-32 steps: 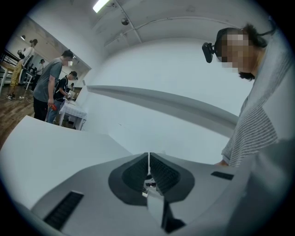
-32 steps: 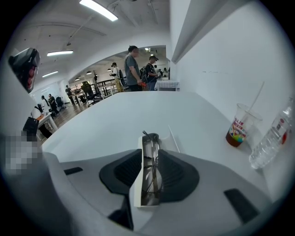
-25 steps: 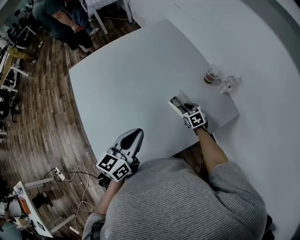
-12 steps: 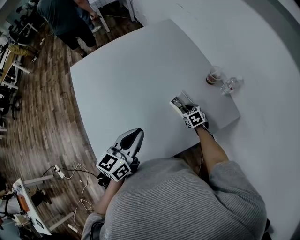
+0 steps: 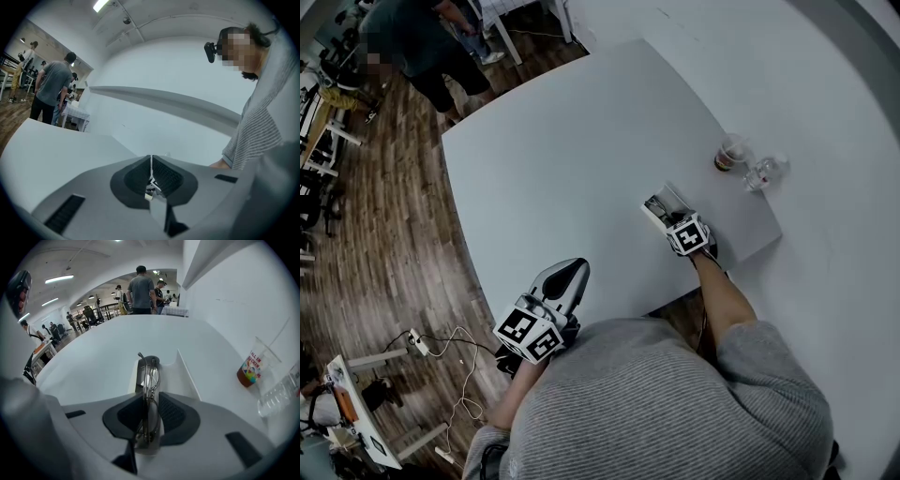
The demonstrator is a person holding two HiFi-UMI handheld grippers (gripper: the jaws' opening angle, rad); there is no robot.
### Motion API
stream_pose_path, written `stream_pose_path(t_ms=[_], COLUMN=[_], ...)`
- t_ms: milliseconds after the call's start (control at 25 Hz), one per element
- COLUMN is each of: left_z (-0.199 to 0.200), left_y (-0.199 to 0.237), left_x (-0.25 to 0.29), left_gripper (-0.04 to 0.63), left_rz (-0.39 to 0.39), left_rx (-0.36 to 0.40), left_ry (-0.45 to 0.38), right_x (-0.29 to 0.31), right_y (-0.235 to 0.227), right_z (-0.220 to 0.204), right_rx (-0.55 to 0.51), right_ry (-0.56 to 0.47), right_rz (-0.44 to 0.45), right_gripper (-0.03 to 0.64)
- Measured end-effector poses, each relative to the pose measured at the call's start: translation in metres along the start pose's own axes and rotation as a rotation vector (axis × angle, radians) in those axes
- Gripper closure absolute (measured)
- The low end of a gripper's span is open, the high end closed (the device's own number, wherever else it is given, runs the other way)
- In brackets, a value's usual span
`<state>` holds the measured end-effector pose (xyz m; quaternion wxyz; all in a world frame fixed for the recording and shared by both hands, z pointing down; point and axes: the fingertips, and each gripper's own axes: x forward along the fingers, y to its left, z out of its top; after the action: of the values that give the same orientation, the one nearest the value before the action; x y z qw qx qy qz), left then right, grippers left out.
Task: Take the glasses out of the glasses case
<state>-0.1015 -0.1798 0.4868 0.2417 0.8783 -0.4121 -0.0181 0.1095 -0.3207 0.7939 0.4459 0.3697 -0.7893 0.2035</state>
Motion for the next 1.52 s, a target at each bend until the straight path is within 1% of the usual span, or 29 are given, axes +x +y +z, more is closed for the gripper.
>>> stream_pose_path(t_ms=[200,360,560,640,800,1080,1360,1520], left_z=[0.001,0.000,-0.001,-0.003,-0.004,0.000,0.000,-0.002], left_y=[0.000,0.000,0.004,0.003,-0.001,0.001,-0.002,-0.001], left_x=[-0.003,-0.003,0.002,0.004,0.001,-0.006,-0.007,-0.007], left_gripper=[0.575,0.575,0.575,0.575,0.575,0.575,0.575,0.575], left_rz=[-0.002,0.002,0.002,-0.001,-0.005,-0.007,-0.013,-0.019], left_rx=[0.007,0.004,0.011,0.008,-0.007,0.007,0.003,0.007], left_ry=[-0.007,-0.007,-0.009,-0.011,-0.014,-0.020,-0.011,-0.019], right_x=[0.000,-0.001,0.003,0.004,-0.002,-0.006,-0.008,-0.010], right_y=[0.006,0.006,0.008,0.007,0.003,0.008,0.004,0.002], right_z=[0.003,0.006,0.013,0.008,-0.001,0.009,0.004,0.005], right_rx=[-0.023,-0.044,-0.054,-0.058,-0.061,-0.047,-0.042,-0.032], right_ry=[0.000,0.003,-0.002,0.008,0.021,-0.002,-0.002,-0.009], right_rz=[0.005,-0.017,-0.003,0.001,-0.019,-0.022,-0.041,-0.047], right_gripper=[0.569,0.591,0.593,0.593,0.594,0.594,0.594,0.594])
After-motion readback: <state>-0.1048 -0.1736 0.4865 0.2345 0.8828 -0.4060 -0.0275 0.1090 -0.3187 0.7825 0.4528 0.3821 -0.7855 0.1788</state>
